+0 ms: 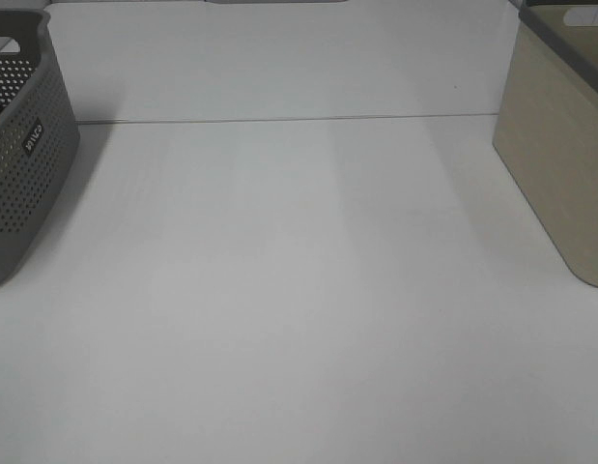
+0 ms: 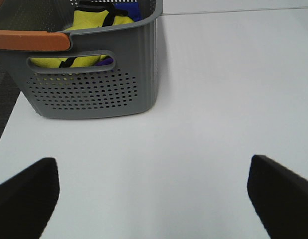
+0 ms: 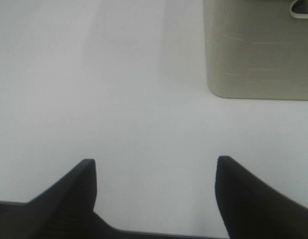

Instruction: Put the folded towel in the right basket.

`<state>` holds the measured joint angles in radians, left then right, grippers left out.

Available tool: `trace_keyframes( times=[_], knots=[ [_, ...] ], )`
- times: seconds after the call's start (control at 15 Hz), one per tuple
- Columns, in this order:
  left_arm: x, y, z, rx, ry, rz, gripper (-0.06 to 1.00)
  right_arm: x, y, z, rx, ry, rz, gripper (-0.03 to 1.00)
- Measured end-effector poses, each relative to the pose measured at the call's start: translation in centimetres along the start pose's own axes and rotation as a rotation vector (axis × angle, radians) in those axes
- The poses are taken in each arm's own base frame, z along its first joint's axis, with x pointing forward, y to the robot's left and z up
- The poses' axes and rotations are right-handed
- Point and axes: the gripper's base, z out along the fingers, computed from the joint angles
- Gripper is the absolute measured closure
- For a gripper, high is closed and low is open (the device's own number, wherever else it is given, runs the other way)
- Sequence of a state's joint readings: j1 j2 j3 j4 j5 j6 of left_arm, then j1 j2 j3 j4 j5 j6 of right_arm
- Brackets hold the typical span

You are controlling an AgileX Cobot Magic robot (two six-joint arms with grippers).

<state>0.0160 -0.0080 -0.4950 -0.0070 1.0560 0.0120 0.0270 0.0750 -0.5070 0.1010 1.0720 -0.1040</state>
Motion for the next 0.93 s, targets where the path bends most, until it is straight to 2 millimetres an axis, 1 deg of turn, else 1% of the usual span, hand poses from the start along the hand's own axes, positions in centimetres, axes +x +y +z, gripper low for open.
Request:
trace_keyframes(
  times=[0.2,0.93],
  knots=[
    [0.0,0.0,0.0,0.0,0.0,0.0,-0.03,0.29,0.06,-0.49,0.002,-0.037,-0.014,0.32],
    [0.0,0.0,0.0,0.0,0.0,0.0,-0.03,0.31,0.06,-0.47,0.002,-0.036,-0.017,0.32]
  ],
)
